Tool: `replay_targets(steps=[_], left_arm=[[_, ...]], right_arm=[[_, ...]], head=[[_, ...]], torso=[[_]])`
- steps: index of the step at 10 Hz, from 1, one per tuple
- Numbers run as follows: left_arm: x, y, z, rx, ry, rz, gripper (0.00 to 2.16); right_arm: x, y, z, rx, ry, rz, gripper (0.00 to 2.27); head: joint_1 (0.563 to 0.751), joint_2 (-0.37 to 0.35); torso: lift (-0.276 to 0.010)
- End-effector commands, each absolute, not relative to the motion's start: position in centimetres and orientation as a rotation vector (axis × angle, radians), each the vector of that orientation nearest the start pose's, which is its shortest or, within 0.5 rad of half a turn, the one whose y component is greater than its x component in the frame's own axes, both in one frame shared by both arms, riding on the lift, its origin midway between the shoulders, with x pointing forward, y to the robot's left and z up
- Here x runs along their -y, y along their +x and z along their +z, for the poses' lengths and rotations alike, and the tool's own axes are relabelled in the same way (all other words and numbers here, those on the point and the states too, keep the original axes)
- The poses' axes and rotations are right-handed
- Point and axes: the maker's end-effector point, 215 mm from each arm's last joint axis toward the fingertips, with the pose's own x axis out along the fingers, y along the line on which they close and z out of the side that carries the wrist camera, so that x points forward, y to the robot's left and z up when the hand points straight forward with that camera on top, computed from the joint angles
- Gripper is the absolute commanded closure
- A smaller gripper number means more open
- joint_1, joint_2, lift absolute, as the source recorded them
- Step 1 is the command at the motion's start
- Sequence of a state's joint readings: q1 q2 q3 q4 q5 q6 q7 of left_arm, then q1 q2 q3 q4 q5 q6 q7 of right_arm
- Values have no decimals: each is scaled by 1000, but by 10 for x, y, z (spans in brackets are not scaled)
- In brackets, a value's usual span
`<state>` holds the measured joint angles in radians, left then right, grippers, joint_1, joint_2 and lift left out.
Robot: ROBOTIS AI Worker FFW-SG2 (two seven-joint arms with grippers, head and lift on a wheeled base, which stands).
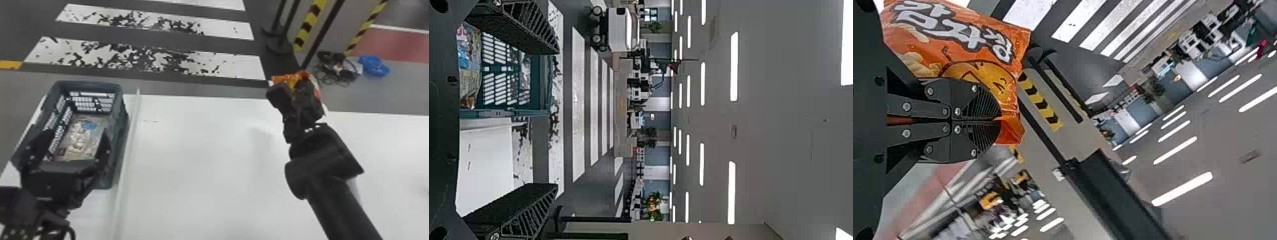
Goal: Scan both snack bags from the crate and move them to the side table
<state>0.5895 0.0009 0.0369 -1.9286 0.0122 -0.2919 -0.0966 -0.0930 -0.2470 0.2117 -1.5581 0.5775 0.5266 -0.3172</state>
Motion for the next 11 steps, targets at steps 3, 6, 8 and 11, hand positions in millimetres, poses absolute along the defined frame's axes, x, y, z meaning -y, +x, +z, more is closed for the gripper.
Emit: replay_targets(steps=[3,6,8,11], left_arm=[[-228,408,-354,59,12,-63,39],[-228,408,-354,60,9,-62,39],[-227,408,-354,61,8,-65,39],[-226,408,-355,59,4,-69,39]], right_arm=[[312,555,-426,-247,-1068,-167,2246],[253,506,-480,-246,-1100,10,2246],[214,472,-495,-231,-1046,110,1757],[168,423,-506,-225,-946,207,-2]], head=[[695,-121],[695,-73],[695,-22],[695,44]], torso=[[-29],[-29],[-29],[-29]])
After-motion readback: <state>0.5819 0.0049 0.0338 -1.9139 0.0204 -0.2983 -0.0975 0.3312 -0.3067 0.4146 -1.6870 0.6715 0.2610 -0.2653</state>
